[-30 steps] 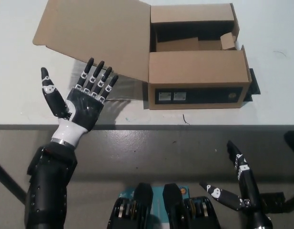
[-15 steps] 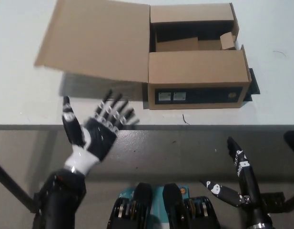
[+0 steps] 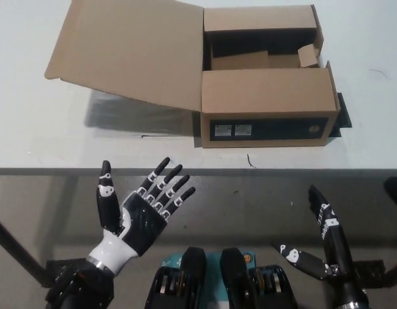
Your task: A small storge box is placed at the center of the table and the robot uses its left hand to push the lid and close it
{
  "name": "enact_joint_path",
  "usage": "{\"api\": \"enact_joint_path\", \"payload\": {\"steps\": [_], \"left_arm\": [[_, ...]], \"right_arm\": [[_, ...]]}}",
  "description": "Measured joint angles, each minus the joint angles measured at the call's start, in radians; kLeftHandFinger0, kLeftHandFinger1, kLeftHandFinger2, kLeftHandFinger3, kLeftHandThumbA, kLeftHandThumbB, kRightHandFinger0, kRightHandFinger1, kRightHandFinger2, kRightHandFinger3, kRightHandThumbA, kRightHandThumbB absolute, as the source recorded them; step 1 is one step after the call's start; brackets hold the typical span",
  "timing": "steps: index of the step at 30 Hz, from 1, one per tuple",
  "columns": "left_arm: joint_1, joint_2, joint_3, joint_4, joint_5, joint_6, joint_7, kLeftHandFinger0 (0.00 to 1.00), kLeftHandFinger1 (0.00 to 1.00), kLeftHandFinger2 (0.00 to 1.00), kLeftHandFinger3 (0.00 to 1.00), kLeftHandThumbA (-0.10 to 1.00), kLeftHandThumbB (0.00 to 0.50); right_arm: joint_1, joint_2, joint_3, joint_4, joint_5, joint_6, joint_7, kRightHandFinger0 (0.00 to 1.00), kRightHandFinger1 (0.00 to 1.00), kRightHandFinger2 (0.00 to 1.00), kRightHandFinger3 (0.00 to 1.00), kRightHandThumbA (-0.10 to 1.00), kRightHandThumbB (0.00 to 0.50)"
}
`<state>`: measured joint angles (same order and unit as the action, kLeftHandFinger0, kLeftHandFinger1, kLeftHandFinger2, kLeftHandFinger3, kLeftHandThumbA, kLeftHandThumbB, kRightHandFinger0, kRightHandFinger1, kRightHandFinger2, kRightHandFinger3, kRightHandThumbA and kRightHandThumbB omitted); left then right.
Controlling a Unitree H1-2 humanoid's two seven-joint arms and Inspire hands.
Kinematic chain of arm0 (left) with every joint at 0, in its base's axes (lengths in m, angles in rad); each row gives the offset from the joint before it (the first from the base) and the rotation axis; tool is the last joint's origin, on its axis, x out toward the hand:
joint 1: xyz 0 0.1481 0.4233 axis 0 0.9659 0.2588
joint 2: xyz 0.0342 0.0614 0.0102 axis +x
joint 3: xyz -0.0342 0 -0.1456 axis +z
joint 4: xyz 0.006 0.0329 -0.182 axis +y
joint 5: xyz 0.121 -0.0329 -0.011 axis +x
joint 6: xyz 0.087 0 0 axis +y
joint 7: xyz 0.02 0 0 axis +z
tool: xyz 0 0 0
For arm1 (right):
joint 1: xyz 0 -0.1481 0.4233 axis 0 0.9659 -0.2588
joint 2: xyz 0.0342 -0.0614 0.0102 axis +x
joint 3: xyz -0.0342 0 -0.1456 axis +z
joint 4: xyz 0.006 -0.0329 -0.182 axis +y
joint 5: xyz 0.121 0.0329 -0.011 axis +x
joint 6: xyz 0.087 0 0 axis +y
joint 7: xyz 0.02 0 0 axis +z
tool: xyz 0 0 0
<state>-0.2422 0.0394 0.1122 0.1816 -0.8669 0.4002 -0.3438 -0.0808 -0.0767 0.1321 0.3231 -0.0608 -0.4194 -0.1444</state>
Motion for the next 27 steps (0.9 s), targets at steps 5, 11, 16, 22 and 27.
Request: {"api": "enact_joint_path", "payload": {"steps": [5, 11, 16, 22, 27], "left_arm": [[-0.064, 0.001, 0.044, 0.050, 0.000, 0.008, 0.001, 1.00, 1.00, 1.00, 1.00, 1.00, 0.372], [-0.152, 0.005, 0.085, 0.124, 0.004, 0.007, 0.000, 1.00, 1.00, 1.00, 1.00, 1.00, 0.374], [-0.183, 0.007, 0.122, 0.186, 0.006, 0.006, -0.001, 1.00, 1.00, 1.00, 1.00, 1.00, 0.353], [-0.208, 0.008, 0.171, 0.244, 0.014, 0.004, 0.006, 1.00, 1.00, 1.00, 1.00, 1.00, 0.357], [-0.258, 0.011, 0.201, 0.295, 0.026, 0.004, 0.024, 1.00, 1.00, 1.00, 1.00, 1.00, 0.365]], "right_arm": [[0.006, 0.001, 0.000, 0.000, 0.002, 0.000, 0.002, 1.00, 1.00, 1.00, 1.00, 1.00, 0.333], [0.006, 0.001, -0.002, 0.000, 0.003, 0.000, 0.004, 1.00, 1.00, 1.00, 1.00, 1.00, 0.329], [0.005, 0.001, -0.002, 0.000, 0.004, 0.000, 0.005, 1.00, 1.00, 1.00, 1.00, 1.00, 0.327], [0.006, 0.002, -0.002, 0.000, 0.002, -0.001, 0.004, 1.00, 1.00, 1.00, 1.00, 1.00, 0.345], [0.006, 0.002, -0.001, 0.000, 0.000, -0.001, 0.004, 1.00, 1.00, 1.00, 1.00, 1.00, 0.342]]}}
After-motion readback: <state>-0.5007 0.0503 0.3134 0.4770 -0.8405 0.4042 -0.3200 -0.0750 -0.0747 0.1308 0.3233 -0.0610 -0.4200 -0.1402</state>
